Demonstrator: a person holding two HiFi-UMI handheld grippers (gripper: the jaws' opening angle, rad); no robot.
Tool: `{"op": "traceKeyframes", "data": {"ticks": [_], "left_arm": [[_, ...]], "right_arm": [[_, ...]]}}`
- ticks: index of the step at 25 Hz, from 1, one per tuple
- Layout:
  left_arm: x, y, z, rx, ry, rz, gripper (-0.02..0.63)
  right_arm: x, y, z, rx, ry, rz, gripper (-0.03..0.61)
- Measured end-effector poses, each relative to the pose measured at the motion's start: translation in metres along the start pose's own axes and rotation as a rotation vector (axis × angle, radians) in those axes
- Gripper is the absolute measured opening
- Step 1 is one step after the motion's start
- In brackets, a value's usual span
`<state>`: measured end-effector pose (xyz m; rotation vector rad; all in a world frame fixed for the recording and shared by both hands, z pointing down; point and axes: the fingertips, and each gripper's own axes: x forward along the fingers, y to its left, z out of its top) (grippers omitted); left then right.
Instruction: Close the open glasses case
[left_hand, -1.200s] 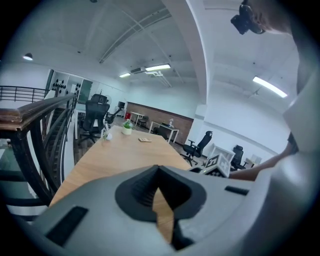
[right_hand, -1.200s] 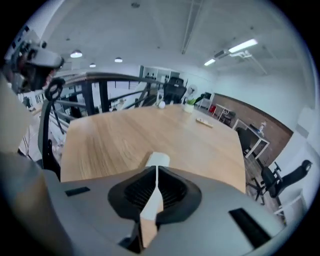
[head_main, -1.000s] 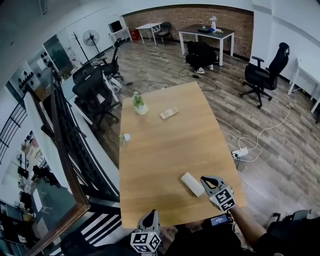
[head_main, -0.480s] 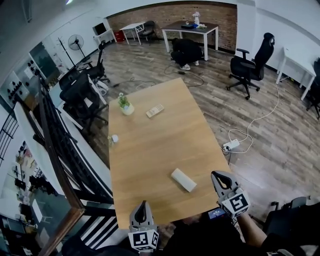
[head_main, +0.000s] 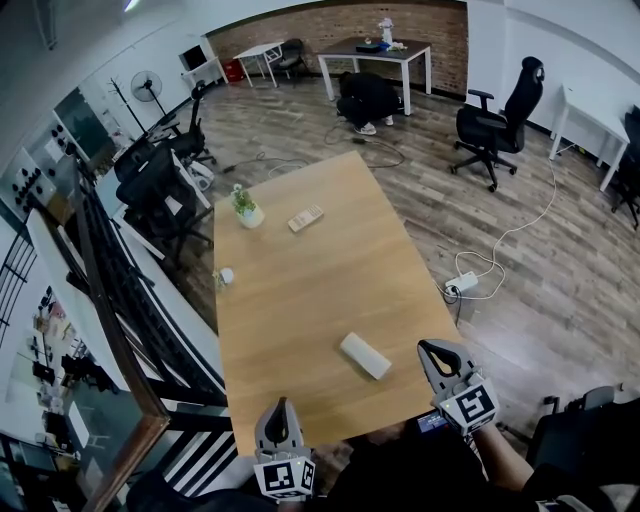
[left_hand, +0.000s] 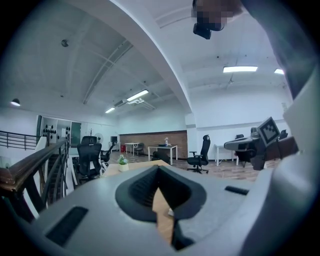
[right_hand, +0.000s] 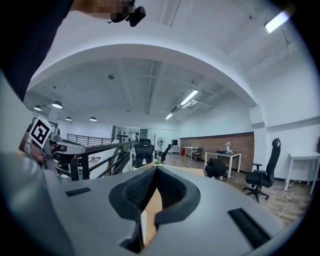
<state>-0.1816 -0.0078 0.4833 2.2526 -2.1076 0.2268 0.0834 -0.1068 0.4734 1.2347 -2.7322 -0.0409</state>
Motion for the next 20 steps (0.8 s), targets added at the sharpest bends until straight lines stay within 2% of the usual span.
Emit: {"op": "traceKeyframes", "data": {"ticks": [5,14,20], "left_arm": [[-0.001,0.006,0.005,-0.032,-0.034,0.021,-0.001],[0.004,0.011,-0.003,-0.025,0.005,0.013,0.000],[0.008,0.014,-0.010,-0.021,0.032,0.007,0.000]], "right_arm": [[0.005,0.001,-0.002,0.005,0.010,0.006,0.014],[0.013,0.007,-0.007,0.028,0.045,0.037,0.014],[0.020,0.014,0.002,0.000,0.040,0.077,0.014]]}}
